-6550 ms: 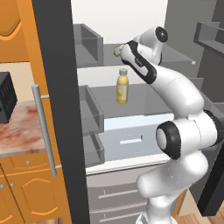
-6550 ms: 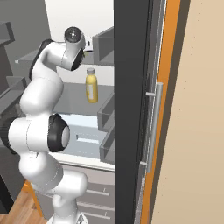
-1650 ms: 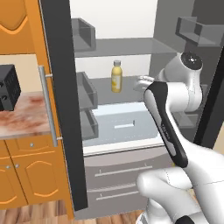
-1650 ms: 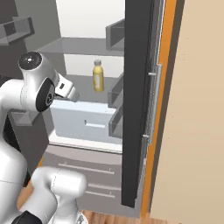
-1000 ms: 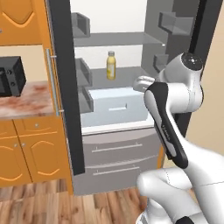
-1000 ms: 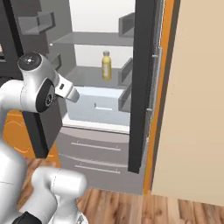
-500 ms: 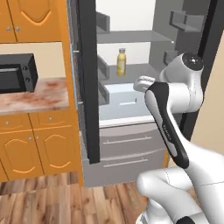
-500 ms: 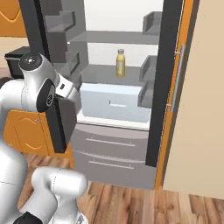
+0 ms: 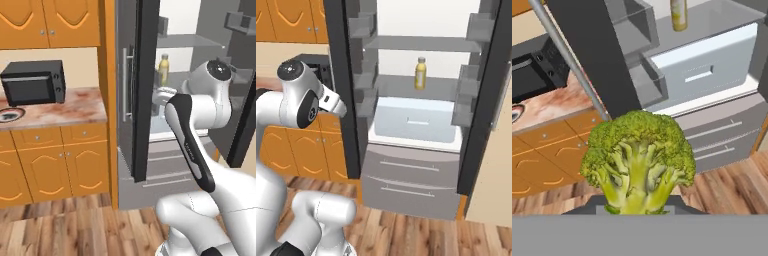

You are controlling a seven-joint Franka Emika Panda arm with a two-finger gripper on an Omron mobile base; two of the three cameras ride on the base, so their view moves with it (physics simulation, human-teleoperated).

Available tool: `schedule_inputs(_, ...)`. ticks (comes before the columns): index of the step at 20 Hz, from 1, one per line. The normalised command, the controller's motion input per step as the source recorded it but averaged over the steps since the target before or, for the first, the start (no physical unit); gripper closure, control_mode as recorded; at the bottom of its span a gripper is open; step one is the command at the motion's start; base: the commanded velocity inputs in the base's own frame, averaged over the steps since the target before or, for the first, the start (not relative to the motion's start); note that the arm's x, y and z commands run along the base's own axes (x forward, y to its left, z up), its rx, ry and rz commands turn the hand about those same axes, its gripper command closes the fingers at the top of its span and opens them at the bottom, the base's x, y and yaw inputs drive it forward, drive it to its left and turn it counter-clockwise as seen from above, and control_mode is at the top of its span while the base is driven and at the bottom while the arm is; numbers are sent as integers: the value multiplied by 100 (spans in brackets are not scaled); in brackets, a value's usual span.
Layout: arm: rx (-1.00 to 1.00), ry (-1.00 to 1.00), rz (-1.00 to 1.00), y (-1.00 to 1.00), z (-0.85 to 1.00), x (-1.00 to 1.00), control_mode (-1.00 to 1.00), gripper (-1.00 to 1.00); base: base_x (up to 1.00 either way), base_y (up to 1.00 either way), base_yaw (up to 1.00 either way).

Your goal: Pick broccoli from the fridge and place it on the plate on the counter.

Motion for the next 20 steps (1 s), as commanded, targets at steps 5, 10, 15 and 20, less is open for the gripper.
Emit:
schedule_inputs(5,0,0,0,0,0,0,100,100,-15,61,0)
schedule_inputs(10,0,0,0,0,0,0,100,100,-3,63,0)
schedule_inputs(15,0,0,0,0,0,0,100,100,6,68,0)
schedule_inputs(20,0,0,0,0,0,0,100,100,34,67,0)
